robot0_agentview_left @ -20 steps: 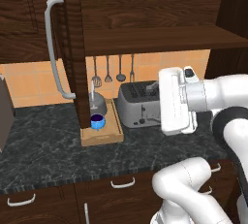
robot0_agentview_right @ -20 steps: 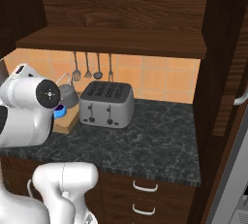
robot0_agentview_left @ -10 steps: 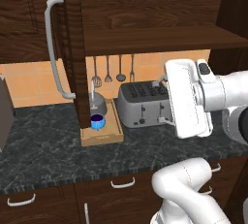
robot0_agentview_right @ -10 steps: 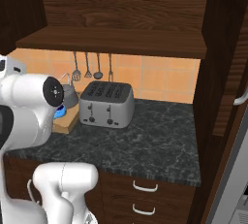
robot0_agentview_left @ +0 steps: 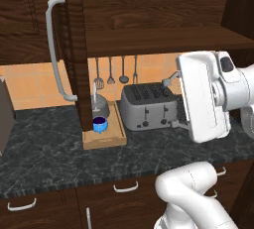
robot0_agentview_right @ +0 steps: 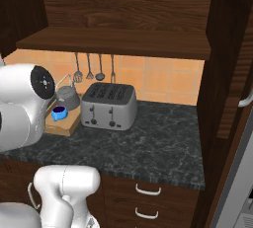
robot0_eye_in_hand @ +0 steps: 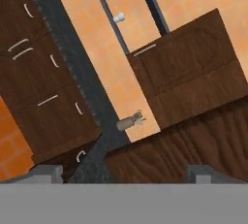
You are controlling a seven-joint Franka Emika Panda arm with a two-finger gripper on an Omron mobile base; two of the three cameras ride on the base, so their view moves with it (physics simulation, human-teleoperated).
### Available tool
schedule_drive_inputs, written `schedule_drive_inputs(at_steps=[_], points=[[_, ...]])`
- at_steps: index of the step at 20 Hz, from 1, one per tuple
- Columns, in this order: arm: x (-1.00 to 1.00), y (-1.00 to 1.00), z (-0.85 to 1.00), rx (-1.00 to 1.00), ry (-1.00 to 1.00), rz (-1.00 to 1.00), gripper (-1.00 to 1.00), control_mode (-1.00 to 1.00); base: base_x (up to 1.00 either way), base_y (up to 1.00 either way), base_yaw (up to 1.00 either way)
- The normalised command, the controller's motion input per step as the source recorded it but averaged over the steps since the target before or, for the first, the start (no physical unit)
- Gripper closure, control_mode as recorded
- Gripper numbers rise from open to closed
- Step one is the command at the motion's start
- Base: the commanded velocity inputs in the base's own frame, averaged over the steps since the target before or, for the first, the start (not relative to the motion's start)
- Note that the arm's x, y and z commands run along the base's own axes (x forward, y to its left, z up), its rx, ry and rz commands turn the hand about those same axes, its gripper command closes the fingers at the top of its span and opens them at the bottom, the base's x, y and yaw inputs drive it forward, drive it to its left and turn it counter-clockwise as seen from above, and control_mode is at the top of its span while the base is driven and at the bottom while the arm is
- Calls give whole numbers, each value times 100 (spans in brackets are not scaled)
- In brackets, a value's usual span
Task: Pick the kettle from the counter and place it on the tray. Then pick the mug from the cabinet and place it on the tray. Then close the cabinet doors.
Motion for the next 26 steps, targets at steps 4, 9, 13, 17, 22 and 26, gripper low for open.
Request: schedule_drive_inputs(at_steps=[4,9,13,17,22,26], points=[[-55,0,23,-3,-28,2,-100,-100,0,0,0],[-57,2,27,3,-26,0,-100,-100,0,0,0],[-22,61,16,0,-34,-4,-100,-100,0,0,0],[-3,75,3,-2,-21,-20,-100,-100,0,0,0],[1,69,1,-1,5,-20,-100,-100,0,0,0],[13,65,1,0,18,-12,-100,-100,0,0,0]])
